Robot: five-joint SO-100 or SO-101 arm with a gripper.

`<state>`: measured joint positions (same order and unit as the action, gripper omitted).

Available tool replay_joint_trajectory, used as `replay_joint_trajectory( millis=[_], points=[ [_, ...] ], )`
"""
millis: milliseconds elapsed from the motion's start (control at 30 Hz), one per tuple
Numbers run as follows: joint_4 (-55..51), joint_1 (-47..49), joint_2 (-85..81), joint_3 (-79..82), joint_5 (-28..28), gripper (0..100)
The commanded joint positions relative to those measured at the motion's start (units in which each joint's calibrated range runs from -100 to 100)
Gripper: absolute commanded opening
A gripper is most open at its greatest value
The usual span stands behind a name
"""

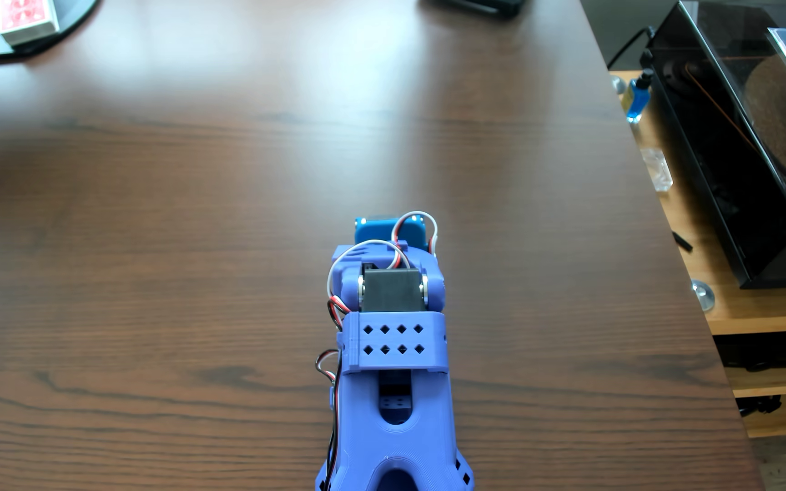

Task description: Grab the blue dice

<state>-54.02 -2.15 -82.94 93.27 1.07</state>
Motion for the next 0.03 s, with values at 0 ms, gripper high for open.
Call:
replay_joint_trajectory(
  millis=[0],
  points=[
    [1.73, -0.30, -0.23, -0.68, -0.07, 2]
  ],
)
